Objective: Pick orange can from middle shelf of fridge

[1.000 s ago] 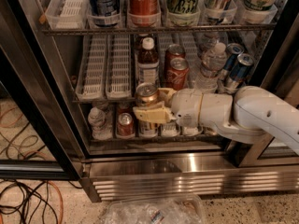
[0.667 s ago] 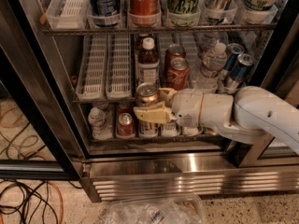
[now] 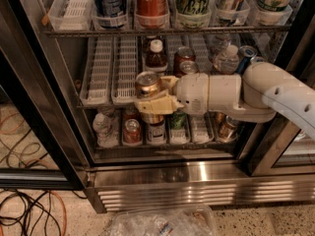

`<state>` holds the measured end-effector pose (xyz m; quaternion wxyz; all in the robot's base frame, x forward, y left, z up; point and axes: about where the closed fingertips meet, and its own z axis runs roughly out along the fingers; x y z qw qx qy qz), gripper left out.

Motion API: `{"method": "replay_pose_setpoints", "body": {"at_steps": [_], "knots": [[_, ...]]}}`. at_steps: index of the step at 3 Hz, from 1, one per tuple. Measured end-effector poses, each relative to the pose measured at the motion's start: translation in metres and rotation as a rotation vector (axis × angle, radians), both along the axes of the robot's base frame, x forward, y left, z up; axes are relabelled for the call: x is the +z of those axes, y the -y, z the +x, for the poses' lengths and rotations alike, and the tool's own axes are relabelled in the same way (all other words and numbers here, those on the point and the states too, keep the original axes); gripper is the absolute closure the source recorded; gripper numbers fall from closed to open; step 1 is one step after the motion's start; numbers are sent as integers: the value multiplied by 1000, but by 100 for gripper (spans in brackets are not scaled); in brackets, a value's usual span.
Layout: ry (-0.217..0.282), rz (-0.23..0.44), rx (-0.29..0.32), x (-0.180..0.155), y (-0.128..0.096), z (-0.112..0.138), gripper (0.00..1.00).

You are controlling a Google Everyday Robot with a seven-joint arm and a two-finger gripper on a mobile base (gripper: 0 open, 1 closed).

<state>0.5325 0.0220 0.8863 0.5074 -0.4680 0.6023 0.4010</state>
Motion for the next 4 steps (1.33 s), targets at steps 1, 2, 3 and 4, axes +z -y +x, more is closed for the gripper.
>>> {"method": "replay_pose_setpoints", "body": {"at_steps": [1, 2, 3, 4], "knots": [[4, -11, 71, 22, 0, -26, 100], [-37, 3, 80, 23, 6, -59, 100], [-119, 61, 55, -1, 20, -112, 100], [-123, 61, 50, -3, 22, -115, 100]]}}
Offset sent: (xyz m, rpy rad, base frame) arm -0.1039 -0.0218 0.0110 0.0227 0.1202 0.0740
